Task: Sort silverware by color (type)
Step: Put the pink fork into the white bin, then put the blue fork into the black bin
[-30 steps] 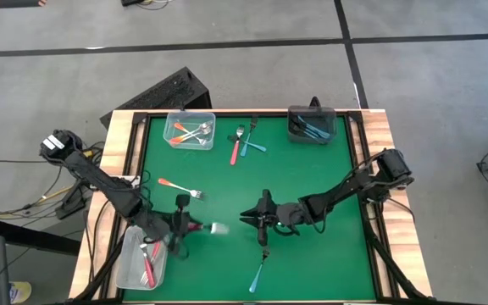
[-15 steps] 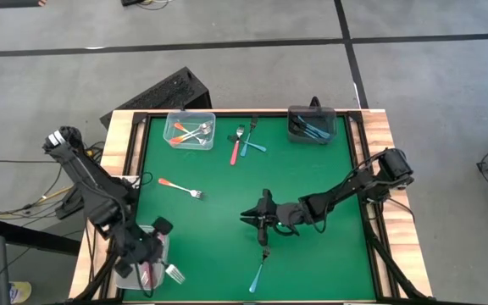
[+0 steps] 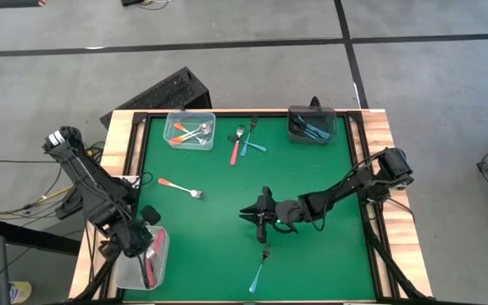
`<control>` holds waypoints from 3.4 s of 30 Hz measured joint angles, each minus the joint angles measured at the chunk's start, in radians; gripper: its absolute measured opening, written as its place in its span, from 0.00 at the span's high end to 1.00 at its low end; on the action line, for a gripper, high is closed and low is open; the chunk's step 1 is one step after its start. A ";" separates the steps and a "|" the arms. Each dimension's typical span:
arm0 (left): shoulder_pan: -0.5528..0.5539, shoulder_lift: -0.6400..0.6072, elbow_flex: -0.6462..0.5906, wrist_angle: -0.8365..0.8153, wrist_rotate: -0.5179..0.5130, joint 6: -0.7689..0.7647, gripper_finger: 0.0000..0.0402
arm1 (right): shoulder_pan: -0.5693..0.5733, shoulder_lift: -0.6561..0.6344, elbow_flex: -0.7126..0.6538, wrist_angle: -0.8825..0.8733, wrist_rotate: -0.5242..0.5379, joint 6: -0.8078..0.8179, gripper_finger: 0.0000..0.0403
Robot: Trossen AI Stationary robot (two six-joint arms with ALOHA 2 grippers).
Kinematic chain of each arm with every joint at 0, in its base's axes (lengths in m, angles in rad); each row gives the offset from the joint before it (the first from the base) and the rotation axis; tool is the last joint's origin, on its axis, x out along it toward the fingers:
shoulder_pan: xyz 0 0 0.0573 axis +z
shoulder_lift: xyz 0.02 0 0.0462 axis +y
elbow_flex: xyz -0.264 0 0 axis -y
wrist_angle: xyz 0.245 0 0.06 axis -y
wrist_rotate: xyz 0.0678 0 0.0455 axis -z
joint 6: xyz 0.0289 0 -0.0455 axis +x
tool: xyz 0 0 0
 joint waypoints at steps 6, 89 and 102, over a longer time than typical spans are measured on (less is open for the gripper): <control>0.000 0.039 0.000 -0.063 -0.072 0.142 0.88 | 0.001 0.000 0.000 0.000 0.000 0.000 0.75; 0.331 -0.158 -0.198 0.549 -0.958 -0.173 0.60 | -0.405 -0.199 0.100 -0.594 -0.049 0.032 0.75; 0.929 -0.204 -0.382 1.141 -0.490 0.161 0.65 | -0.717 -0.019 0.317 -0.910 -0.223 -0.268 0.70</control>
